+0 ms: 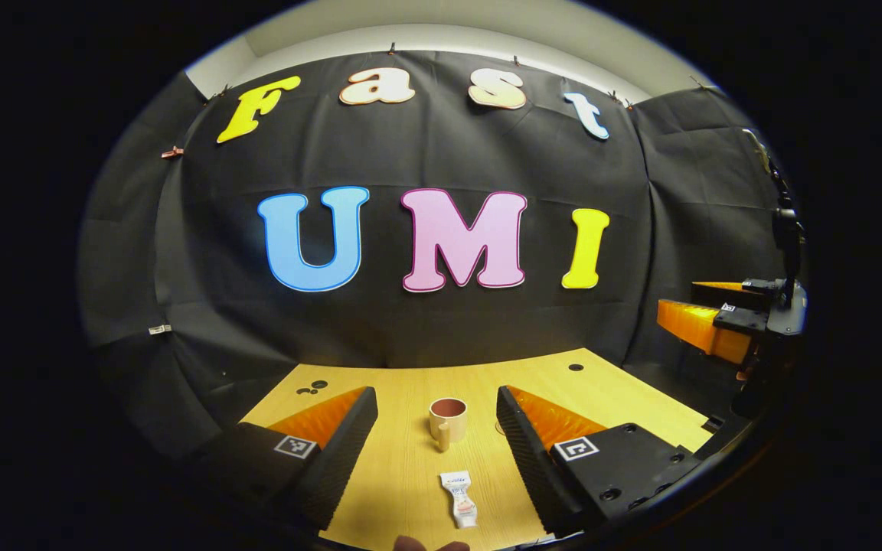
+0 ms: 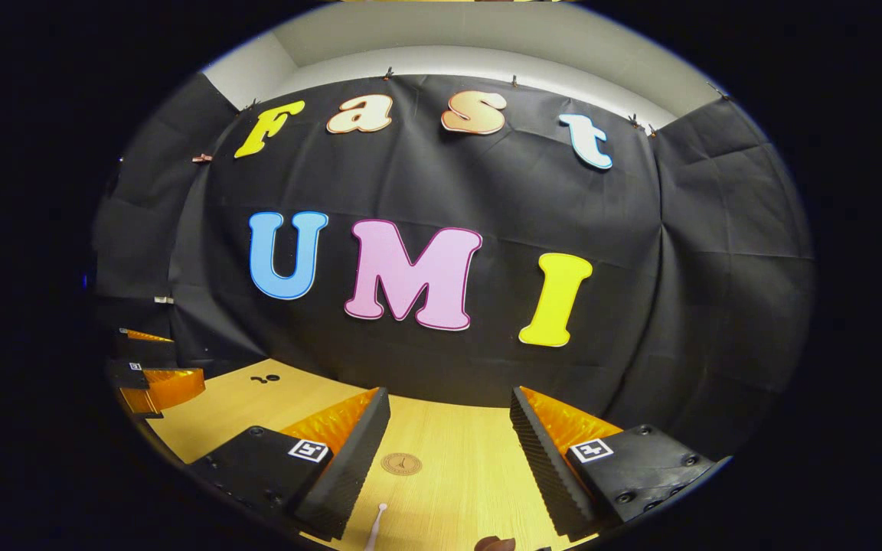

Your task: Put the toothbrush and toothpaste on the desktop into the cup, then pick up the cup and place it on the coaster on the desktop.

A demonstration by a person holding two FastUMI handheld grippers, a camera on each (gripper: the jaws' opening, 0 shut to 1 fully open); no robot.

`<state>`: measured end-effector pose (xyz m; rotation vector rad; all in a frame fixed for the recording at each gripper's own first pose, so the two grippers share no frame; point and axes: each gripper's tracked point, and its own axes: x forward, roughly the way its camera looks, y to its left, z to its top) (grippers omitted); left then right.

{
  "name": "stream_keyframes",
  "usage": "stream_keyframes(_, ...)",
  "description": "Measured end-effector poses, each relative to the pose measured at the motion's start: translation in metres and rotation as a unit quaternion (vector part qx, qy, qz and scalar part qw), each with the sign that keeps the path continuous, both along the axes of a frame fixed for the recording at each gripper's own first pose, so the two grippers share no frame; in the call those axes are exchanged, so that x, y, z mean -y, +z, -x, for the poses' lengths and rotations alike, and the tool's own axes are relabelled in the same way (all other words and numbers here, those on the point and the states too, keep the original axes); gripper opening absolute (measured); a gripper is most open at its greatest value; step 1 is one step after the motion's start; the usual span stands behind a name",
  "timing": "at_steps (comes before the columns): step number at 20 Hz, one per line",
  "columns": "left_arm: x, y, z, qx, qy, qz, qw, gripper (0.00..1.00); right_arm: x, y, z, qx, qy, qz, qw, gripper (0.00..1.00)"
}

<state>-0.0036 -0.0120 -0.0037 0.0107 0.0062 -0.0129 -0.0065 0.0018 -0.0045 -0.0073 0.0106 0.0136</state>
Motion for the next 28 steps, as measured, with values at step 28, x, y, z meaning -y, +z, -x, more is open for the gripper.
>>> stream_keyframes(28, 0.025, -0.311, -0.102, -0.419, 0.032, 0.053, 0.906, 0.83, 0.041, -0.072, -0.004, -0.092, 0.024, -0.022, 0.995, 0.97)
